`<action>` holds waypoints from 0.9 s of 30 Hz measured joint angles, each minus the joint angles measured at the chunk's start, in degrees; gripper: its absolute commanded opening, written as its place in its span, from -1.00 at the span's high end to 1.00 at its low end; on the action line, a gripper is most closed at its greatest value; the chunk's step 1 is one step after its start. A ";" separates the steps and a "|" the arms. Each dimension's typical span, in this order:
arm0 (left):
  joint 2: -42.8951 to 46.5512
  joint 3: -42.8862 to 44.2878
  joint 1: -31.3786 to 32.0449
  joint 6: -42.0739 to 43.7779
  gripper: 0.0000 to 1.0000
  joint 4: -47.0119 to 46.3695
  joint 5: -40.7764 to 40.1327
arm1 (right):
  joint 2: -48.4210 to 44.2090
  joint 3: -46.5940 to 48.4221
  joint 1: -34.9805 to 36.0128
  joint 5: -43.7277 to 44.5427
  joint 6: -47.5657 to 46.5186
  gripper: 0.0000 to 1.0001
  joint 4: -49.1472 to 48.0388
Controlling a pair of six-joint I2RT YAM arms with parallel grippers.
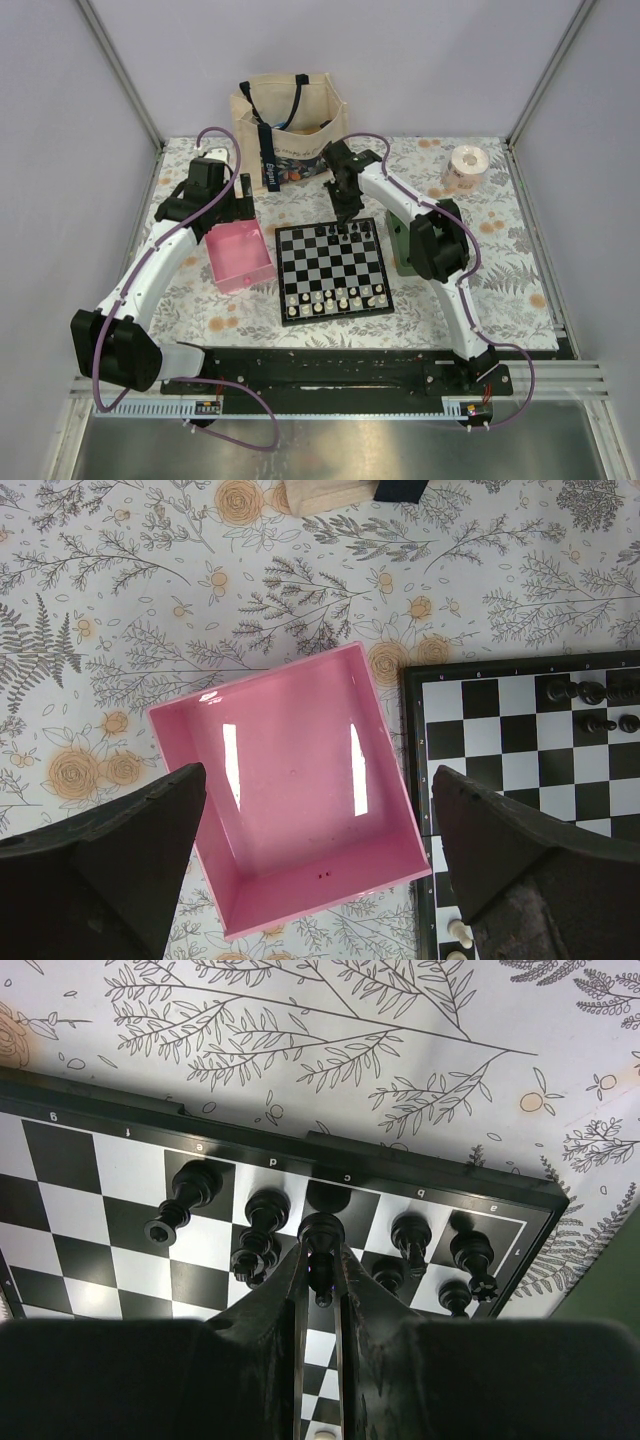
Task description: Set up the chess pieces on the board
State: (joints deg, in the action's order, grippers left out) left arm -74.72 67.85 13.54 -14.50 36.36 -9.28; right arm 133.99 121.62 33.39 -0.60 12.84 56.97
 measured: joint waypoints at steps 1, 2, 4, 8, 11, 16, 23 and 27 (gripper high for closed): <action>0.00 0.00 0.00 0.00 -0.98 0.00 0.00 | 0.00 0.00 0.00 0.07 0.00 0.79 0.00; 0.00 0.00 0.00 0.00 -0.98 -0.02 0.00 | 0.00 0.00 0.00 0.11 0.00 0.79 0.00; 0.00 0.00 0.00 0.02 -0.98 0.00 0.00 | 0.02 0.00 0.00 0.39 0.00 0.79 -0.02; 0.00 0.00 0.00 0.02 -0.98 0.00 0.00 | 0.04 0.00 0.00 1.18 0.00 0.78 -0.02; 0.00 0.00 0.00 0.04 -0.98 0.00 0.00 | 0.13 0.00 0.00 1.33 0.00 0.75 -0.04; 0.00 0.00 0.00 0.07 -0.98 0.00 0.00 | 1.18 0.00 0.00 1.55 0.00 0.73 -0.02; 0.00 0.00 0.00 0.11 -0.98 0.00 -0.02 | 1.90 0.68 0.02 1.60 -0.15 0.41 0.00; 0.00 0.00 0.00 0.11 -0.98 0.00 0.00 | 1.90 0.68 0.02 1.62 -0.42 0.23 0.02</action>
State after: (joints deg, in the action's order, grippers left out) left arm -74.72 67.85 13.54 -14.39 36.36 -9.28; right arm 135.90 122.30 33.41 1.02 12.43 56.99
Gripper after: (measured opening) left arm 0.988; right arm 0.314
